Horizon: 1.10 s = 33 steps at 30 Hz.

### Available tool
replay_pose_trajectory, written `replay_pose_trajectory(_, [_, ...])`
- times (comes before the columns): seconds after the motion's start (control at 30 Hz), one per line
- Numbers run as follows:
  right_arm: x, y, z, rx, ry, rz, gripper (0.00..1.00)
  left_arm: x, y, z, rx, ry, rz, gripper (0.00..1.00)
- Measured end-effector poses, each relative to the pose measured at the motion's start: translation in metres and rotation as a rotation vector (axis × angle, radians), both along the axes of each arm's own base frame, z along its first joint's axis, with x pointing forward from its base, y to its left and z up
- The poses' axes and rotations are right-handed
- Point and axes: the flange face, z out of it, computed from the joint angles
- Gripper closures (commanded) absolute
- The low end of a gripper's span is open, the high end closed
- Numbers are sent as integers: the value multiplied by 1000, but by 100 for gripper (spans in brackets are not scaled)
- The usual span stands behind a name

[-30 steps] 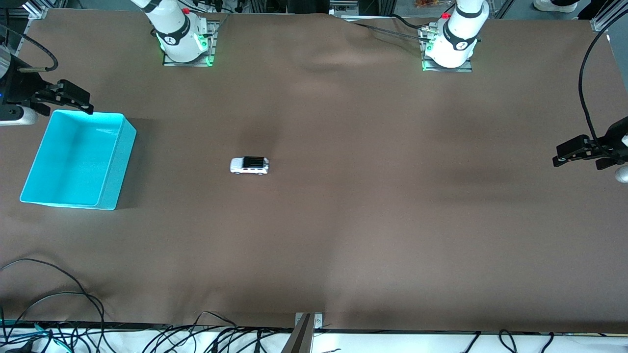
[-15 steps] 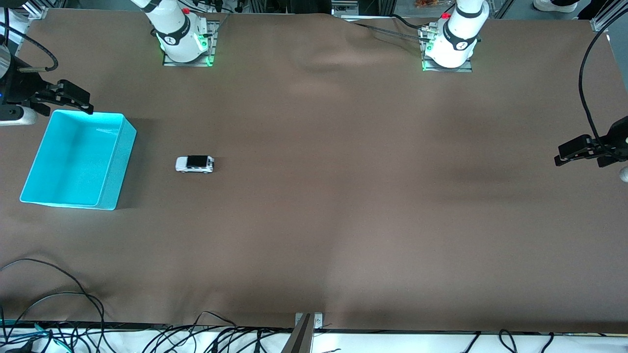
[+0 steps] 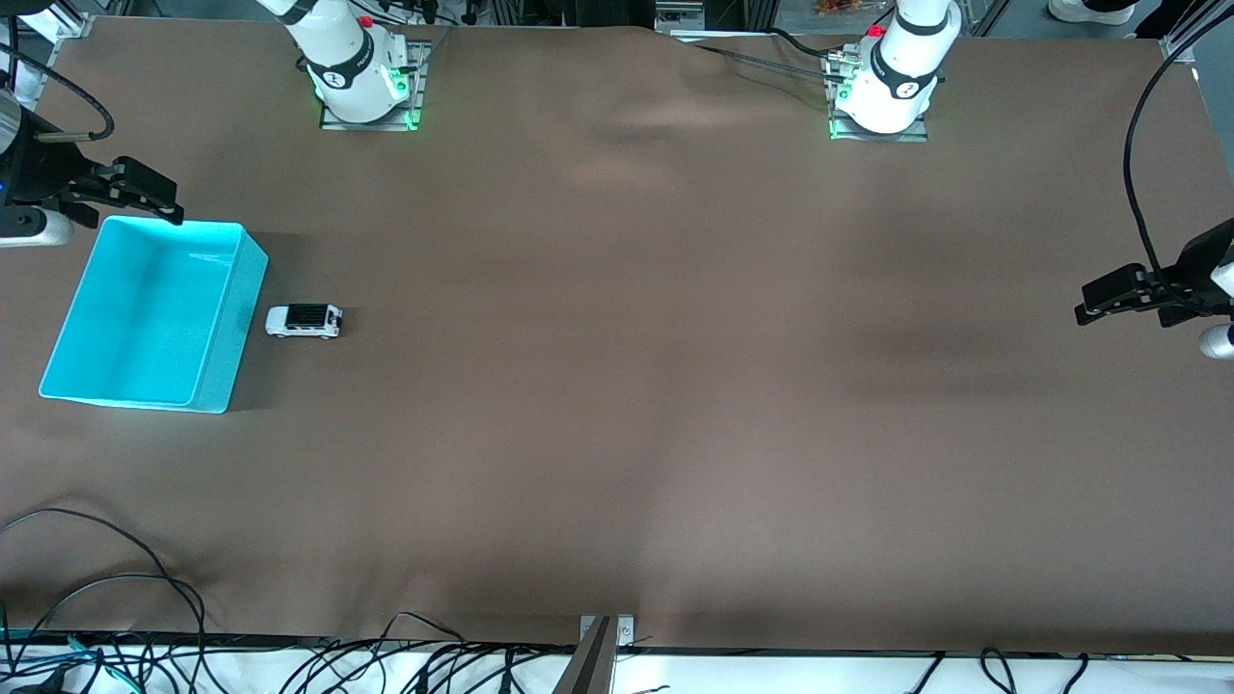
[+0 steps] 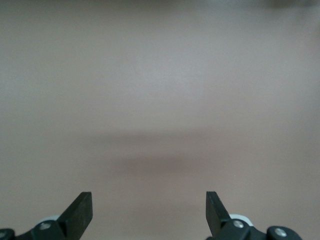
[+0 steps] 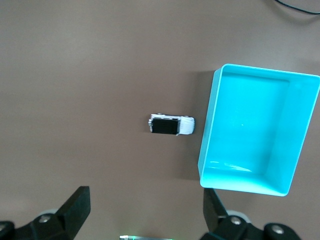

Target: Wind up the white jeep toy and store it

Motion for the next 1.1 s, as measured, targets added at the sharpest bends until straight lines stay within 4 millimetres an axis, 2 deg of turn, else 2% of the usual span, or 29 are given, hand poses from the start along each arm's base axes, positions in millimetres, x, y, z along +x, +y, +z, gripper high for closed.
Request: replay_pose_trajectory(1.1, [0, 0, 0, -2, 4, -23, 0, 0, 0, -1, 0, 5, 11, 0])
